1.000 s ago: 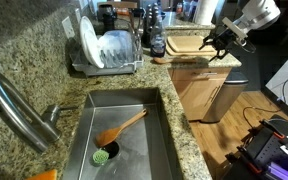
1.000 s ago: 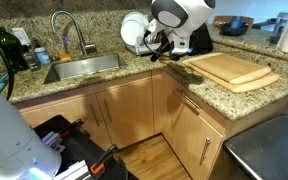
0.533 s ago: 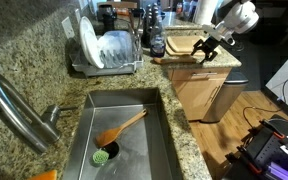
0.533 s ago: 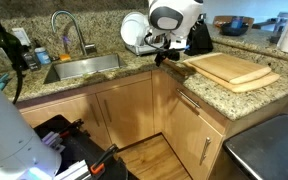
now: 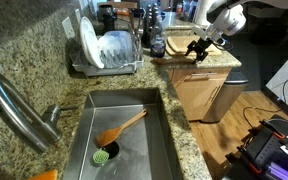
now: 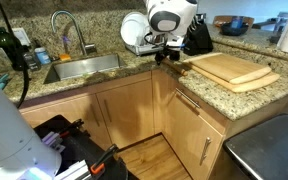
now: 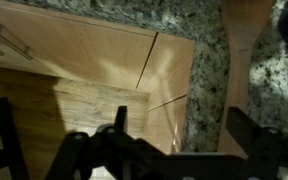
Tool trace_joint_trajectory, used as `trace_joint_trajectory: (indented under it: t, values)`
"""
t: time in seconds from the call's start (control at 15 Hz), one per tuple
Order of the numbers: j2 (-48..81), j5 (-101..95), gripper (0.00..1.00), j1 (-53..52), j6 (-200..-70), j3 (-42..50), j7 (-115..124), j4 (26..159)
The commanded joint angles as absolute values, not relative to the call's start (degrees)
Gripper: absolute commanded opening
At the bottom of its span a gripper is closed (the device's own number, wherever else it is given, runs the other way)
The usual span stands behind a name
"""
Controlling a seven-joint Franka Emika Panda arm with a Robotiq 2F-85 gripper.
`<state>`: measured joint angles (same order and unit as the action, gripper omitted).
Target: Put the wooden spoon in the dish rack
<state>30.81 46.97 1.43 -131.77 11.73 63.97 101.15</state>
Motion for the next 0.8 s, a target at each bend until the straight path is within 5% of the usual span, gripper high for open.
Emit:
trace_joint_trajectory:
  t: [0.0,0.73]
  values:
    - [32.9,50.0,1.0,2.6,-140.4,9.3,69.2,100.1]
    - [33.4,41.3,1.0,1.3,-141.2,5.9,73.5,98.9]
